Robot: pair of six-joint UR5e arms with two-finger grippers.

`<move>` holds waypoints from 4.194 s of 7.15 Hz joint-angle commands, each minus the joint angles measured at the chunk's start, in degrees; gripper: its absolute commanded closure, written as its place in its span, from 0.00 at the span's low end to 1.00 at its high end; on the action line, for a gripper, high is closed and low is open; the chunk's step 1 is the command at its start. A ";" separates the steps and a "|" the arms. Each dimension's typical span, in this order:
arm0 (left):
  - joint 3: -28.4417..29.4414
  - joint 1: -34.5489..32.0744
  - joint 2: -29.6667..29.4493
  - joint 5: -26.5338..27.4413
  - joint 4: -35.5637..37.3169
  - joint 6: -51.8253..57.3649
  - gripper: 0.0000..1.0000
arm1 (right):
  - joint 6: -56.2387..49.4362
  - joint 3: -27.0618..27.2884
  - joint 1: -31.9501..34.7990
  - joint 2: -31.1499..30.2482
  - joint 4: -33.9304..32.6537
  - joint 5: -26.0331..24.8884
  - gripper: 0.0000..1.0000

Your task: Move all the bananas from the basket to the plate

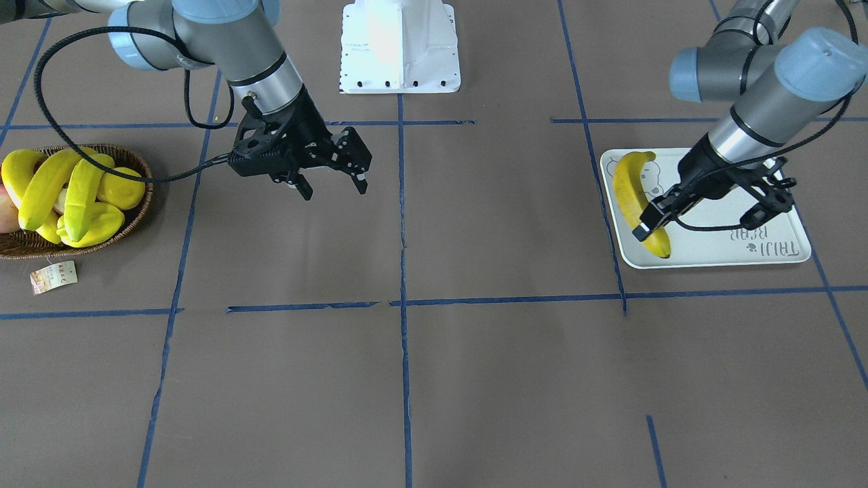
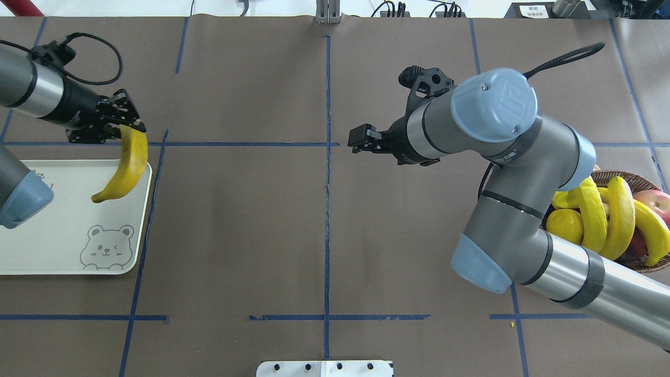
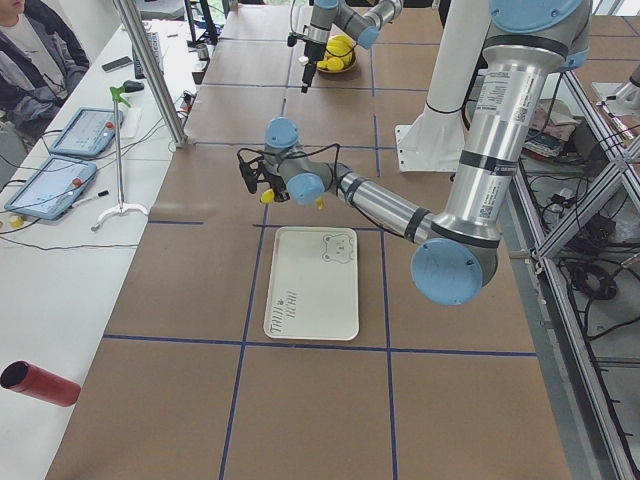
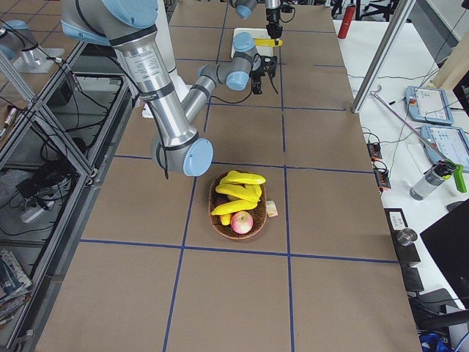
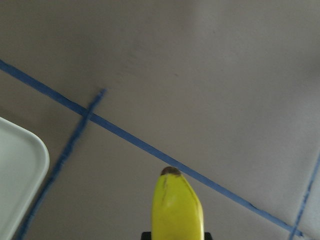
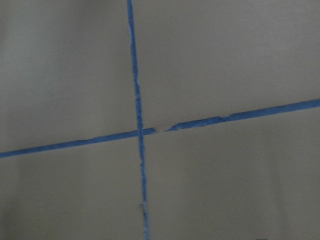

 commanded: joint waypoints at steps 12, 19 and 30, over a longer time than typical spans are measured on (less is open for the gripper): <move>21.42 -7.76 12.20 3.19 -21.32 16.82 0.01 | -33.69 4.98 12.79 -3.66 -25.23 7.01 0.00; 19.22 -16.99 8.96 -14.13 -19.77 32.48 0.00 | -32.81 14.39 12.79 -34.95 -4.70 3.06 0.00; 18.96 -16.99 8.87 -14.13 -19.77 32.31 0.00 | -32.28 10.08 7.69 -40.49 0.96 3.05 0.96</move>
